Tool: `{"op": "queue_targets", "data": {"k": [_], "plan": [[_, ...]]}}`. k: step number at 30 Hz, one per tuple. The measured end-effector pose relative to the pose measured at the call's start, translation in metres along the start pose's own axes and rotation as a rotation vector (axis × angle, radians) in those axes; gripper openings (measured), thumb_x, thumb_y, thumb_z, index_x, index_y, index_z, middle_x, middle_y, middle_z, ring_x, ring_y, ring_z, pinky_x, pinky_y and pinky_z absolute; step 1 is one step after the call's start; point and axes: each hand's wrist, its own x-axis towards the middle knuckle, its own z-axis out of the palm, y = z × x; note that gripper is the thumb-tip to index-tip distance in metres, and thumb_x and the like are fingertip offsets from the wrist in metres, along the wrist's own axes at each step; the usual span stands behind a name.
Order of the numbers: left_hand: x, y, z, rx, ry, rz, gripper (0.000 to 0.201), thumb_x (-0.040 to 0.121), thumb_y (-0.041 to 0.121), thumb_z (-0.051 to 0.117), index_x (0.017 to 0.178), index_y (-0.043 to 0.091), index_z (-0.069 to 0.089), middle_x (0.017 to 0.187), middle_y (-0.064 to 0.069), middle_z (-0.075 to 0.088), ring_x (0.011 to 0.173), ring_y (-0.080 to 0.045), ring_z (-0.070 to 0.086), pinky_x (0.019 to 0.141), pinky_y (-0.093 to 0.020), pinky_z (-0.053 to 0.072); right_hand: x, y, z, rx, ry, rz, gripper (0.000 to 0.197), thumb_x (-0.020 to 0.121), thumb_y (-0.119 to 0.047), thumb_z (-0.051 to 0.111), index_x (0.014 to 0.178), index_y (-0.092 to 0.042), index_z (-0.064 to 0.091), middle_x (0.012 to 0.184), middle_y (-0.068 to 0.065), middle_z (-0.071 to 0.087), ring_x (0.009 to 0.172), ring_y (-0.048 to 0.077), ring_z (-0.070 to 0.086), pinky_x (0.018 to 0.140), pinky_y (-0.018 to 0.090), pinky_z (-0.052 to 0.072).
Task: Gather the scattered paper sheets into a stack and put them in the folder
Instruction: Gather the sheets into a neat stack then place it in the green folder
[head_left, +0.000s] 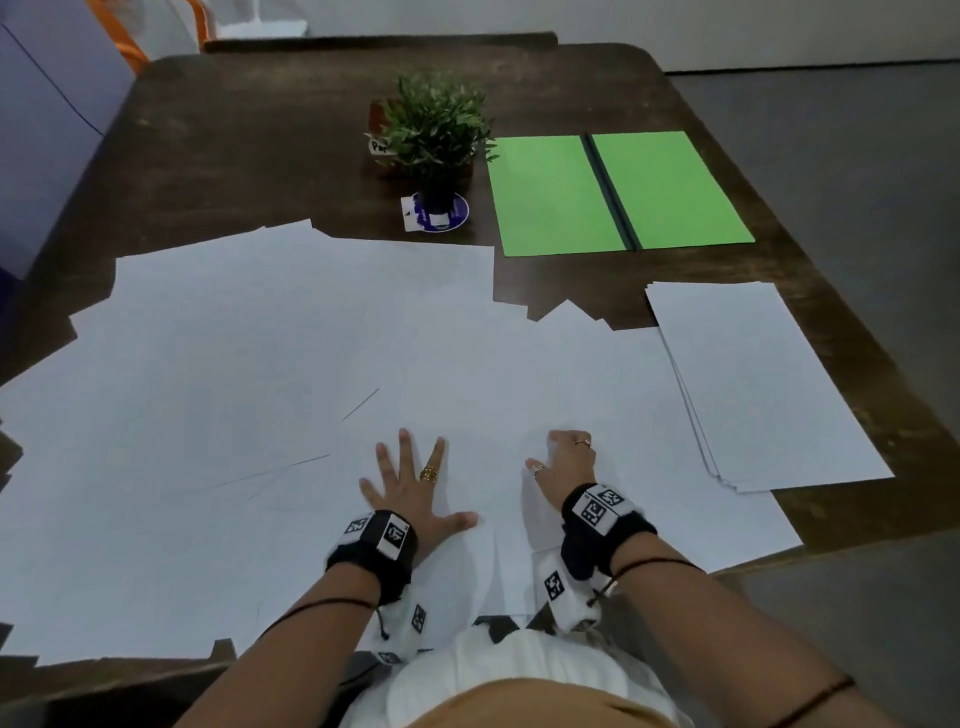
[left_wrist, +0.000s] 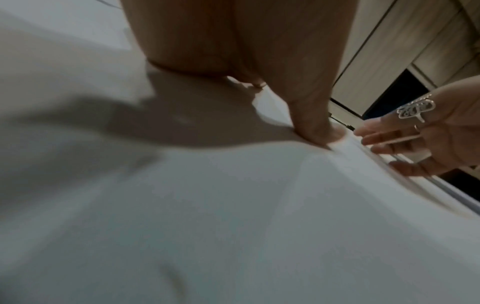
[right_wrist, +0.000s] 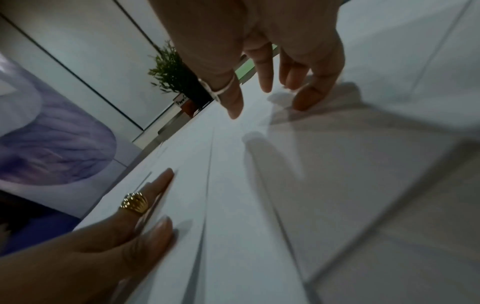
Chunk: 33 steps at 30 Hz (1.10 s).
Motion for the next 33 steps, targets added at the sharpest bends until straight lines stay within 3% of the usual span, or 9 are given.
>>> {"op": "queue_targets", "data": {"k": [4, 9, 12, 16, 19, 22, 25, 29, 33], "plan": [[0.004, -0.01, 0.0, -0.046, -0.001, 0.046, 0.071, 0.096, 0.049, 0.034, 0.144, 0.042, -0.019, 0.136, 0.005, -0.05, 0.134, -0.032, -0.037, 0.106, -0.065, -0.006, 0.003, -0.01, 0.001, 0.133, 0.002, 0.097, 0.054, 0.088, -0.019, 0.062, 0.131, 0.0, 0.037, 0.137, 0.018, 0.032, 0.122, 0.029, 0.042, 0.097, 0.027, 0.034], [0.01, -0.015, -0.001, -0.121, -0.025, 0.062, 0.068, 0.1, 0.027, 0.037, 0.146, 0.039, -0.011, 0.146, 0.002, -0.041, 0.134, -0.03, -0.037, 0.105, -0.065, -0.009, 0.005, -0.016, 0.001, 0.195, -0.049, 0.169, 0.058, 0.088, -0.029, 0.063, 0.134, -0.004, 0.039, 0.134, 0.011, 0.05, 0.123, 0.026, 0.048, 0.095, 0.025, 0.038], [0.007, -0.015, -0.008, -0.147, -0.019, 0.06, 0.07, 0.099, 0.017, 0.039, 0.147, 0.038, -0.008, 0.15, 0.002, -0.035, 0.137, -0.028, -0.033, 0.108, -0.063, -0.007, 0.006, -0.02, 0.006, 0.171, -0.083, 0.177, 0.065, 0.083, -0.034, 0.068, 0.135, -0.004, 0.042, 0.135, 0.01, 0.049, 0.125, 0.025, 0.047, 0.101, 0.029, 0.037], [0.004, -0.027, -0.021, -0.214, 0.005, 0.154, 0.074, 0.097, 0.016, 0.045, 0.149, 0.03, -0.006, 0.157, 0.005, -0.013, 0.144, -0.018, -0.015, 0.115, -0.046, -0.002, 0.005, -0.024, 0.015, 0.276, -0.068, 0.221, 0.074, 0.074, -0.028, 0.078, 0.134, -0.003, 0.042, 0.135, 0.013, 0.049, 0.123, 0.028, 0.048, 0.104, 0.036, 0.039], [0.002, -0.041, -0.022, -0.152, -0.02, 0.261, 0.076, 0.096, 0.021, 0.047, 0.149, 0.021, -0.007, 0.158, 0.004, -0.009, 0.145, -0.015, -0.01, 0.115, -0.042, 0.0, 0.002, -0.032, 0.021, 0.24, -0.073, 0.211, 0.077, 0.073, -0.025, 0.079, 0.134, -0.002, 0.038, 0.134, 0.012, 0.048, 0.124, 0.028, 0.046, 0.1, 0.03, 0.038], [0.005, -0.049, -0.022, -0.155, -0.051, 0.331, 0.075, 0.096, 0.031, 0.048, 0.149, 0.018, -0.004, 0.158, 0.003, -0.009, 0.145, -0.016, -0.011, 0.115, -0.042, -0.001, -0.002, -0.04, 0.024, 0.151, -0.084, 0.178, 0.066, 0.078, -0.015, 0.074, 0.132, 0.0, 0.039, 0.132, 0.014, 0.049, 0.122, 0.028, 0.047, 0.095, 0.028, 0.039], [0.009, -0.052, -0.024, -0.188, -0.043, 0.358, 0.07, 0.096, 0.04, 0.045, 0.15, 0.019, 0.005, 0.158, 0.001, -0.002, 0.146, -0.016, -0.005, 0.116, -0.036, 0.004, -0.004, -0.046, 0.021, 0.069, -0.069, 0.084, 0.045, 0.076, -0.009, 0.073, 0.115, 0.0, 0.052, 0.117, 0.014, 0.06, 0.107, 0.028, 0.056, 0.083, 0.026, 0.044], [0.01, -0.049, -0.023, -0.377, 0.083, 0.34, 0.062, 0.095, 0.029, 0.052, 0.148, 0.02, 0.022, 0.157, -0.002, 0.009, 0.145, -0.016, 0.006, 0.116, -0.03, 0.009, -0.004, -0.049, 0.001, 0.078, 0.044, -0.079, 0.038, 0.074, -0.006, 0.072, 0.11, -0.004, 0.059, 0.106, 0.012, 0.066, 0.098, 0.027, 0.061, 0.076, 0.022, 0.043], [0.016, -0.05, -0.032, -0.487, 0.282, 0.252, 0.067, 0.09, 0.032, 0.059, 0.146, 0.019, 0.025, 0.157, -0.009, 0.011, 0.145, -0.021, 0.01, 0.116, -0.031, 0.012, -0.008, -0.056, -0.042, 0.351, 0.107, -0.218, 0.036, 0.075, 0.0, 0.073, 0.108, -0.006, 0.06, 0.096, 0.005, 0.063, 0.091, 0.023, 0.061, 0.076, 0.027, 0.045]]}}
